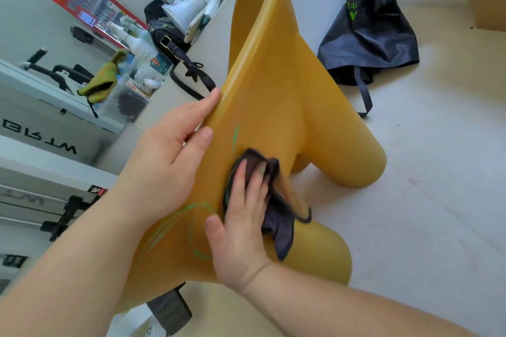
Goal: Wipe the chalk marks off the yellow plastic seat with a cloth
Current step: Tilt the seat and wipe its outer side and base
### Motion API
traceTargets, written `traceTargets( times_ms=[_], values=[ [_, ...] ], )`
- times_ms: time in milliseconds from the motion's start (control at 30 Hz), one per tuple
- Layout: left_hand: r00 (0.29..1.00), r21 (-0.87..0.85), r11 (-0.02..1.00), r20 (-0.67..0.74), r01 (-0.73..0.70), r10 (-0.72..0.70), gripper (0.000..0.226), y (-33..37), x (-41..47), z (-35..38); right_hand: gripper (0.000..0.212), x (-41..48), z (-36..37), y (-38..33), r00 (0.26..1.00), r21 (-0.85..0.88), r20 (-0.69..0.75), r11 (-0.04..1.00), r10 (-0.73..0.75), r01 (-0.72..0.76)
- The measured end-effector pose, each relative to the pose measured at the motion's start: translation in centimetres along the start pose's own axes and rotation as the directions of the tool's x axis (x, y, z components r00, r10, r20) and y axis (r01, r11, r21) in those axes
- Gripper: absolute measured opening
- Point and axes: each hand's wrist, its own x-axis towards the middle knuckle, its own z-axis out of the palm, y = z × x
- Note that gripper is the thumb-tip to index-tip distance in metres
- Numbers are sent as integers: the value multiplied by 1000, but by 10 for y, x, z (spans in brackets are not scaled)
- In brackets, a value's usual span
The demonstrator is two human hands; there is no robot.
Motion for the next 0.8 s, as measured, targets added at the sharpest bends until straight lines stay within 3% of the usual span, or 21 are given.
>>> traceTargets(
  times_ms=[133,267,333,400,467,633,700,800],
  values=[
    [1000,10,1000,-25,10,-10,45,8,10,2,81,60,-26,-4,984,14,-171,998,-56,59],
    [998,41,999,-47,31,-29,44,30,53,11,78,109,-66,-19,969,81,-248,996,0,21],
    [999,64,998,-54,13,-10,43,41,72,15,90,124,-83,-21,961,124,-276,991,-22,58],
    [998,58,998,-56,23,-20,43,46,79,18,96,126,-93,-21,973,118,-228,991,-36,65],
    [996,30,998,-72,48,-46,42,48,77,20,85,106,-89,-21,987,54,-148,996,-61,70],
    [994,24,996,-72,80,-79,41,48,76,21,105,23,-64,-4,963,-119,30,956,-268,270],
    [993,19,995,-67,98,-96,41,49,74,21,97,27,-67,-8,968,-100,43,963,-246,249],
    [993,23,995,-61,98,-96,43,50,73,21,85,83,-86,-45,995,-28,-25,995,-96,95]
  ],
)
